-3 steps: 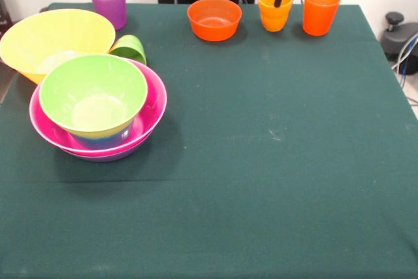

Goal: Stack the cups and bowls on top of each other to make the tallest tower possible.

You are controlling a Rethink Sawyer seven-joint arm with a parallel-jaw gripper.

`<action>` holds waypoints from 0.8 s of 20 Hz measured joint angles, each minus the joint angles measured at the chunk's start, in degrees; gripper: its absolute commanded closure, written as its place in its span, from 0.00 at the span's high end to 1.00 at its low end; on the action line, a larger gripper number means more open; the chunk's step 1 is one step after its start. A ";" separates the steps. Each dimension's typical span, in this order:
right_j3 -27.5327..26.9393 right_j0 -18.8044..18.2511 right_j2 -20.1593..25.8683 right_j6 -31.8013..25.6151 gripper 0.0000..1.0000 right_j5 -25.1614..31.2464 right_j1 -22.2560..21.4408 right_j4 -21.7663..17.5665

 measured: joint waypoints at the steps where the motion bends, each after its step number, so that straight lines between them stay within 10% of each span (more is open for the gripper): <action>1: 0.00 -0.20 0.00 0.00 1.00 -0.42 0.29 0.00; 16: 0.34 -0.28 0.29 0.00 1.00 -1.23 1.02 0.00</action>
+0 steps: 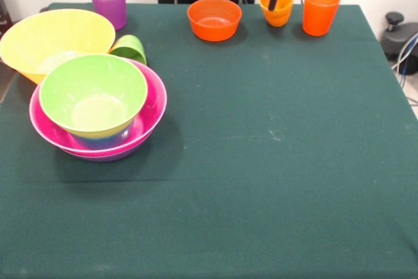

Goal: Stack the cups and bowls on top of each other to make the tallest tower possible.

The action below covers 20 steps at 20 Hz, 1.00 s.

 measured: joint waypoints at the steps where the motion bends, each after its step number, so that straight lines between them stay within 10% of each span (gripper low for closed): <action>1: 0.07 0.02 0.02 0.00 1.00 0.00 -0.12 0.01; 20: 0.54 0.52 0.49 0.00 1.00 1.02 -2.05 2.80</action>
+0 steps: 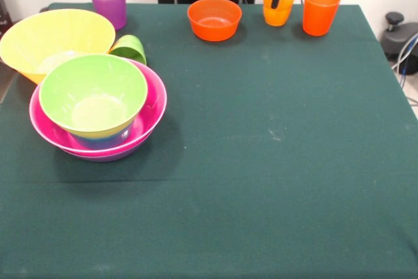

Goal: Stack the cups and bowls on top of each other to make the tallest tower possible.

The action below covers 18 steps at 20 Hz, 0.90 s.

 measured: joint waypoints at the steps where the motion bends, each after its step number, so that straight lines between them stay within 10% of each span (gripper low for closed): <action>1: 0.01 0.00 0.01 0.00 1.00 0.00 -0.10 0.09; 18: -0.01 0.02 0.48 0.00 1.00 -0.01 2.06 0.29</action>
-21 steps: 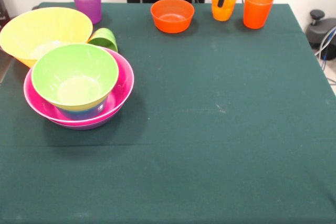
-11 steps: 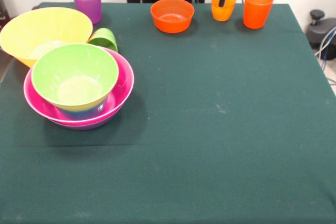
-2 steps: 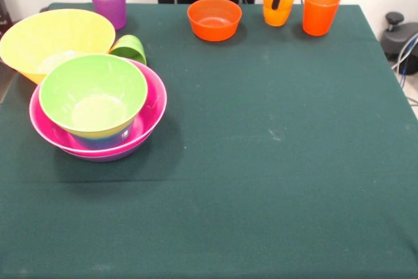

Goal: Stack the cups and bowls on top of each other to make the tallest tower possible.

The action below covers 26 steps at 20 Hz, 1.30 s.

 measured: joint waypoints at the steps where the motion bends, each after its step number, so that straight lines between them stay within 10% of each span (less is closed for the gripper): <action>1: 0.00 0.01 0.03 0.00 1.00 0.00 0.31 0.00; 11: -0.03 0.04 0.44 0.00 1.00 -0.02 4.02 0.02; 12: -0.04 0.04 0.60 0.00 0.00 -0.02 5.04 0.02; 26: 0.16 -0.02 0.89 0.00 0.00 0.17 5.04 0.01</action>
